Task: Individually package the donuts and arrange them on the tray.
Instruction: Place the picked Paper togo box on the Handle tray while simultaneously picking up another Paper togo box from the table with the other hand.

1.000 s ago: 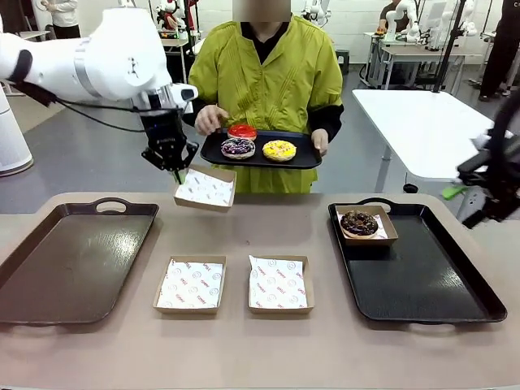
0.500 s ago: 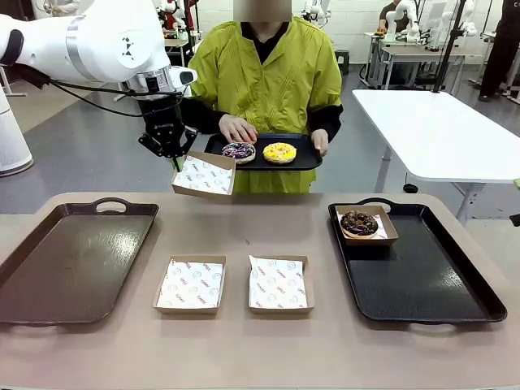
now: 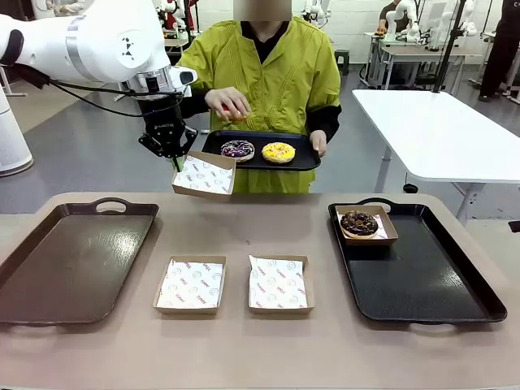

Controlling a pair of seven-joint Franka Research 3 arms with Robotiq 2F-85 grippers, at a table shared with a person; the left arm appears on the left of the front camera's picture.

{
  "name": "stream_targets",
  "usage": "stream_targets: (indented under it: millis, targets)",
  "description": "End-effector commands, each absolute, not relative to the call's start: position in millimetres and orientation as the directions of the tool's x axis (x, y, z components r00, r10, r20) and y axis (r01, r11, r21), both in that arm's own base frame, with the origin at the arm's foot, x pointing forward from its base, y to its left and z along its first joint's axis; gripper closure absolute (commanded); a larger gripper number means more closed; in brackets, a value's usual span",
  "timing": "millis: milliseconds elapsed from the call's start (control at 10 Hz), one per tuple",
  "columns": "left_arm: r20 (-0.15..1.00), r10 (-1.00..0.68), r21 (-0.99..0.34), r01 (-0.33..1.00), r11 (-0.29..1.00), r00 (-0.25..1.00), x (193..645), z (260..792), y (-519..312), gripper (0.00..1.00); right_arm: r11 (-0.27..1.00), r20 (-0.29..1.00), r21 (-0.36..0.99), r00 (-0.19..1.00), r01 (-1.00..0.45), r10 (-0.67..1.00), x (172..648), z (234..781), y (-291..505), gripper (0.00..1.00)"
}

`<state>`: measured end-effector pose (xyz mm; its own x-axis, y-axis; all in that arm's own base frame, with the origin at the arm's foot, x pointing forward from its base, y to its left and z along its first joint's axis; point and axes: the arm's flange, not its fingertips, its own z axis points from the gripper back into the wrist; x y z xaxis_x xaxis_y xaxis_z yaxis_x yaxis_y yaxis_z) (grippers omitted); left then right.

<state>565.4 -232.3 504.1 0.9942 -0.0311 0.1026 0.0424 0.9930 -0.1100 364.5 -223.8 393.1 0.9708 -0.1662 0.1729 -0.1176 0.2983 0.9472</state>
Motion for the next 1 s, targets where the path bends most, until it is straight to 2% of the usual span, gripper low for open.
stream_targets:
  millis: [0, 900]
  targets:
    - [0.106, -0.038, -0.117, 0.050, 0.992, 0.994, 565.1, 505.1, -231.3, 1.00, 0.306, 0.172, 0.945, 0.970, -0.113, -0.173, 362.0, 400.3, -223.4, 0.00]
    - [0.106, -0.038, -0.117, 0.050, 0.992, 0.994, 565.1, 505.1, -231.3, 1.00, 0.306, 0.172, 0.945, 0.970, -0.113, -0.173, 362.0, 400.3, -223.4, 0.00]
